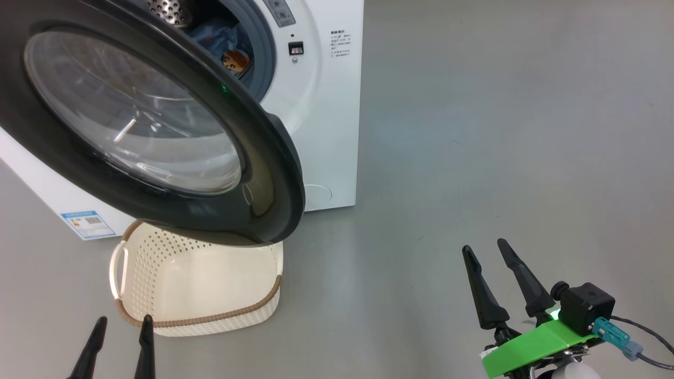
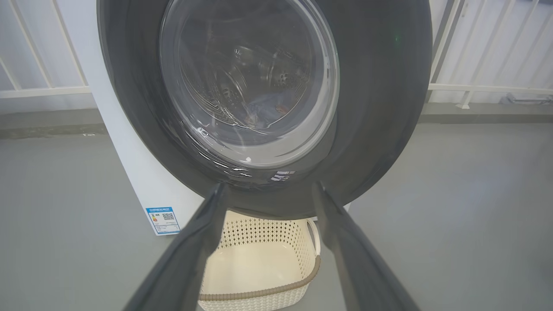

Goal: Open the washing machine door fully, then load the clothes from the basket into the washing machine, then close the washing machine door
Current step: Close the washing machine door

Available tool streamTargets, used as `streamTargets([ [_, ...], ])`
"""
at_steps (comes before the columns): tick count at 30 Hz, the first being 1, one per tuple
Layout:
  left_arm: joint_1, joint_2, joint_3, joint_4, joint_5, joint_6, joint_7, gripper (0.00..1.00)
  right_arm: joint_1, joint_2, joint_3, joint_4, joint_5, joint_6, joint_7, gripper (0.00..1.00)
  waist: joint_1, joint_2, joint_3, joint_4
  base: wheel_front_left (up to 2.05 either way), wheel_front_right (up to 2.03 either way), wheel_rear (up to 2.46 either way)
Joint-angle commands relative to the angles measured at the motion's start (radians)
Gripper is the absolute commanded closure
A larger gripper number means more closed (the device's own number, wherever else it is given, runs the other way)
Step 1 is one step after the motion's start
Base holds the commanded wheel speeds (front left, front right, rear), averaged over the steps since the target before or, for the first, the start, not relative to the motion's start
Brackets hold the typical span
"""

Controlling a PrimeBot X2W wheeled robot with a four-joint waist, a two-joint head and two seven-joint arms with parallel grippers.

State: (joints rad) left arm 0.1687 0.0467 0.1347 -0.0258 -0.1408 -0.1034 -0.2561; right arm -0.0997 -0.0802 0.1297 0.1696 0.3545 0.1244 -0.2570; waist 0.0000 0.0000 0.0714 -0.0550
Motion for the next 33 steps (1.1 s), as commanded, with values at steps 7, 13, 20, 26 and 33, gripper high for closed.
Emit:
streamTargets([
  [7,-0.009,0.004,0.028,-0.022,-0.027,0.036,-0.006,0.0,0.003,-0.004,0.021,-0.025,-0.011,0.006,-0.005,0.0,0.0,0.0,0.0,0.003,0.0,0.0,0.0],
  [13,-0.007,0.004,0.027,-0.022,-0.048,0.067,-0.006,0.0,0.004,-0.004,0.02,-0.025,-0.014,0.006,-0.005,0.0,0.0,0.0,-0.002,0.004,0.0,0.0,0.0],
  [20,-0.004,0.004,0.02,-0.025,-0.049,0.095,-0.006,0.0,0.005,-0.005,0.014,-0.02,-0.051,0.006,-0.005,0.0,0.0,0.0,-0.003,0.007,0.0,0.0,0.0],
  [26,-0.002,0.004,0.015,-0.025,-0.049,0.105,-0.006,0.0,0.005,-0.004,0.013,-0.016,-0.075,0.006,-0.005,0.0,0.0,0.0,-0.006,0.009,0.0,0.0,0.0],
  [33,0.003,0.004,0.014,-0.032,-0.044,0.119,-0.006,0.0,0.006,-0.003,0.013,-0.014,-0.095,0.006,-0.005,0.0,0.0,0.0,-0.009,0.01,0.0,0.0,0.0],
])
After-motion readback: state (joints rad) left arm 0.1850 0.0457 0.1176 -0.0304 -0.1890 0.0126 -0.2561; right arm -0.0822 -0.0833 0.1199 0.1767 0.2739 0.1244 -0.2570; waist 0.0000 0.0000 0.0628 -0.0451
